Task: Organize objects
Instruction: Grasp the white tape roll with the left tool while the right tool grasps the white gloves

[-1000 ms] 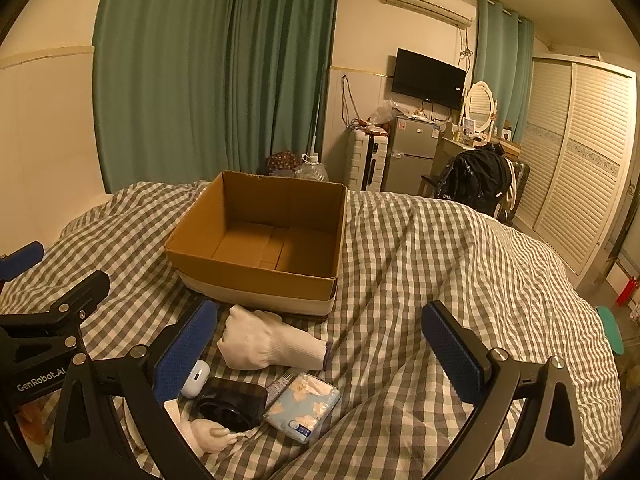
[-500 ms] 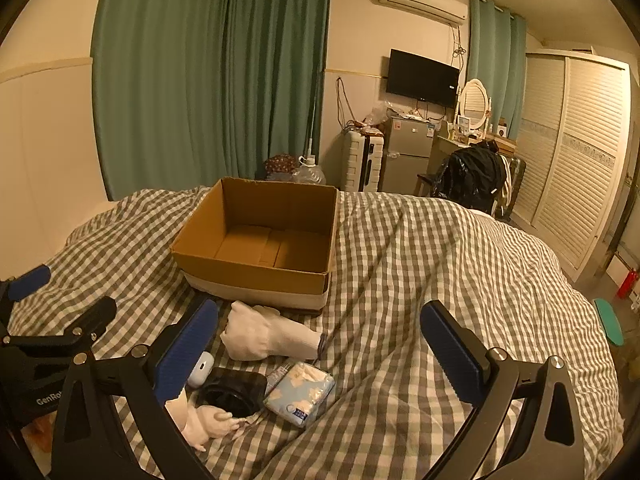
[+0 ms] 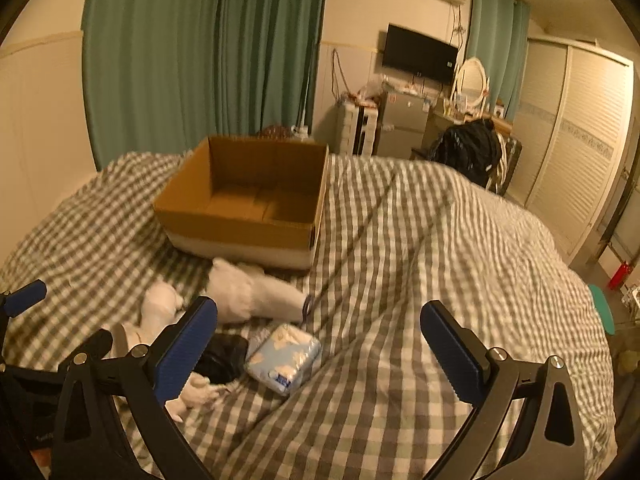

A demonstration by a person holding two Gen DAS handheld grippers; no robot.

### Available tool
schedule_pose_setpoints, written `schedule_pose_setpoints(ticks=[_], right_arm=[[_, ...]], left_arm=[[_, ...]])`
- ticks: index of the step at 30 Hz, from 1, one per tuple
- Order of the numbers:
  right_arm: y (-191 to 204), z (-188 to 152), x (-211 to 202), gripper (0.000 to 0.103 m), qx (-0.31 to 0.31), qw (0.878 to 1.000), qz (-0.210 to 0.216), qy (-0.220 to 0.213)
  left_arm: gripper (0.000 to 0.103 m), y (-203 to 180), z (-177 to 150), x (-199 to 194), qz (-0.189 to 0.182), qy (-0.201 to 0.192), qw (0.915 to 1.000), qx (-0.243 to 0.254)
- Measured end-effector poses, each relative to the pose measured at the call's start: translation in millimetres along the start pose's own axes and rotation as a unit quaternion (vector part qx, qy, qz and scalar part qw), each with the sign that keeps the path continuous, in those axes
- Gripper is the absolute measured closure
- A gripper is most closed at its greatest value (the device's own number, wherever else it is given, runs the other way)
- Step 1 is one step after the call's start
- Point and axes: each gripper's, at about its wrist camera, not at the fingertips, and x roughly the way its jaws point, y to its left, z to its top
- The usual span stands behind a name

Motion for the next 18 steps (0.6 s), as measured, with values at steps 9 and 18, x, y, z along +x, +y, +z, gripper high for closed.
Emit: schedule_pose_setpoints(ticks=[9,18], right_arm=[[2,-15,34,0.001,0.000,0.999,0.010,0.049],[10,-19,69,0.001,-0.005,0.995,0.037,0.094]], left_arm=[[0.000,0,-17,50,-0.062,0.058,0.9964,0.000],[0.021,-6,-25,80,-0.118,0.118,0.9860,0.007]])
